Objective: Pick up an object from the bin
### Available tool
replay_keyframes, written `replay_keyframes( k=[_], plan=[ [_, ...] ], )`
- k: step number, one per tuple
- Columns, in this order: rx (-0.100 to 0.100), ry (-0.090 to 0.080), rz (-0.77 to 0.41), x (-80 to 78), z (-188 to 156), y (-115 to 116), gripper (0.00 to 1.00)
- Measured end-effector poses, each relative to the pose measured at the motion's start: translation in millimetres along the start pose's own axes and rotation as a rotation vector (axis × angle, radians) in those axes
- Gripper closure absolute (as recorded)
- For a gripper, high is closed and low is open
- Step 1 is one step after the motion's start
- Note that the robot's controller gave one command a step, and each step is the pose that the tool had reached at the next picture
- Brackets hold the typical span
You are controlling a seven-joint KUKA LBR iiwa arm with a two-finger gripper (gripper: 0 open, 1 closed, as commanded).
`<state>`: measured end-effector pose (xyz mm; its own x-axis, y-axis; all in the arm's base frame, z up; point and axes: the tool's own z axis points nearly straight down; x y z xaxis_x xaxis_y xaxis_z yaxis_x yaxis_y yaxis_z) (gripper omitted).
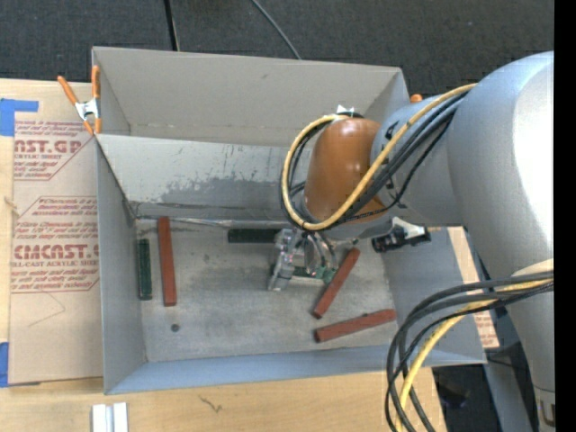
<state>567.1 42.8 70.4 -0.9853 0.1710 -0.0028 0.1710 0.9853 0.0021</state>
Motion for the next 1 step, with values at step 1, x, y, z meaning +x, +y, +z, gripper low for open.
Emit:
replay_keyframes(
  k=[1],
  plan=[
    [0.000,0.001,0.000,0.4,-1.3,0.0,1.00]
  ],
)
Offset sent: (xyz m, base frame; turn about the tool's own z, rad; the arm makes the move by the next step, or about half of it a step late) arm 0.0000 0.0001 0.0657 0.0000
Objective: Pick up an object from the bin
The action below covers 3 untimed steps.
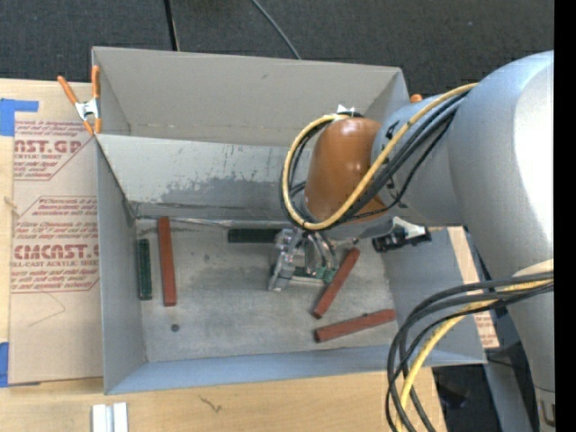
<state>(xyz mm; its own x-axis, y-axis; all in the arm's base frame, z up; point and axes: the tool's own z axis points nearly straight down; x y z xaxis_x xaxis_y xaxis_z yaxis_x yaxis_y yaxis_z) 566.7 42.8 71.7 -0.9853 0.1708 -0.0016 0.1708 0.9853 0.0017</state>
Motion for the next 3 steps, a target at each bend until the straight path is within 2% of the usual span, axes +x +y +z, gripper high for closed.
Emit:
replay_keyframes(
  k=[1,3],
  plan=[
    [0.002,0.007,0.000,1.6,-9,0,1.00],
    [0.000,0.001,0.000,0.2,-42,0,1.00]
  ],
)
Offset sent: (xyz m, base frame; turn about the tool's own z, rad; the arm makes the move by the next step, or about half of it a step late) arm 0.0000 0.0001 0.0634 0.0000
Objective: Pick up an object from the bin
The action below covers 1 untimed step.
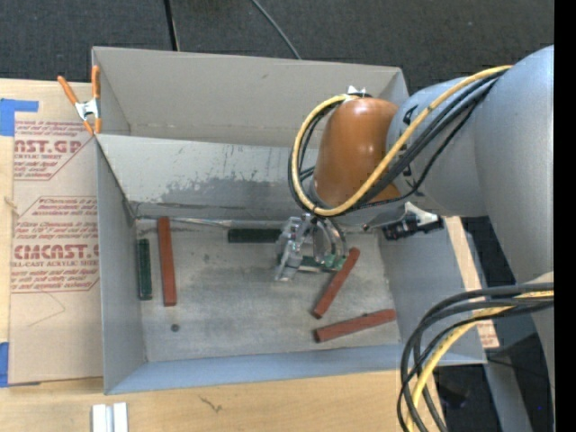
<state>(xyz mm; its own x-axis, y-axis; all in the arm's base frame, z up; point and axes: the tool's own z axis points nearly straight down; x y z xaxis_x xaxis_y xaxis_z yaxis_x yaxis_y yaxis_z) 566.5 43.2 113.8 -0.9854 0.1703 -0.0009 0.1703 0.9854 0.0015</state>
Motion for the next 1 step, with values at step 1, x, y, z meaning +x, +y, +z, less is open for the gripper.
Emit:
replay_keyframes(
  k=[1],
  plan=[
    [0.000,-0.002,0.000,-0.2,-9.4,0.1,1.00]
  ],
)
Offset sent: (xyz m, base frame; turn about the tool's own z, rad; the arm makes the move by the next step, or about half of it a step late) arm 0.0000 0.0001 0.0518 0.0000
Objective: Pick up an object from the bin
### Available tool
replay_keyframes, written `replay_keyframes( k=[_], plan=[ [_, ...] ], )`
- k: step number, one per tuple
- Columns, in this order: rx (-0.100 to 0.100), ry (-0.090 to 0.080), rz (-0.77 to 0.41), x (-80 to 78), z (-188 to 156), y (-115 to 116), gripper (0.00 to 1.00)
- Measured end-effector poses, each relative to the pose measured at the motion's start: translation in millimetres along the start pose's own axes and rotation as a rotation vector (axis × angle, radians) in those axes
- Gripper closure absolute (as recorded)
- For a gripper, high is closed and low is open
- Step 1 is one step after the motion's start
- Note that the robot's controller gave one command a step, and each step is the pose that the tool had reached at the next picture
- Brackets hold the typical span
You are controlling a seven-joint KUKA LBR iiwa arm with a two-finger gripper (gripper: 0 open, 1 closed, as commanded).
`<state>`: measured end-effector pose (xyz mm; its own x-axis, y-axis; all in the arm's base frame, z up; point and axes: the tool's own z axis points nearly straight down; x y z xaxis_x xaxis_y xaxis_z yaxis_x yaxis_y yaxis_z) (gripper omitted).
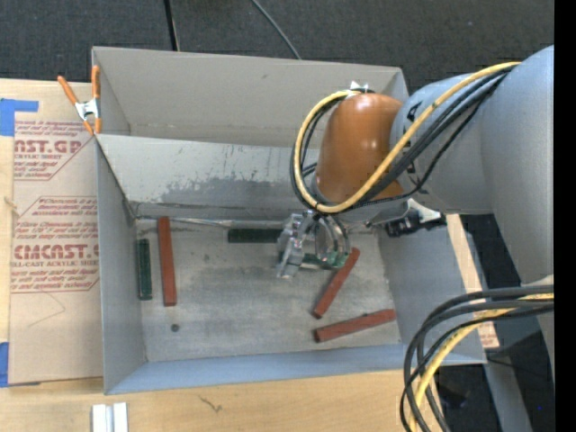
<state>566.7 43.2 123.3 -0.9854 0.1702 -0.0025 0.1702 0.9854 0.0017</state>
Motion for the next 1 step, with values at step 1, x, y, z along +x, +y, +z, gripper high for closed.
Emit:
replay_keyframes(
  k=[1],
  plan=[
    [0.001,0.005,0.000,1.1,-13.1,0.0,1.00]
  ],
)
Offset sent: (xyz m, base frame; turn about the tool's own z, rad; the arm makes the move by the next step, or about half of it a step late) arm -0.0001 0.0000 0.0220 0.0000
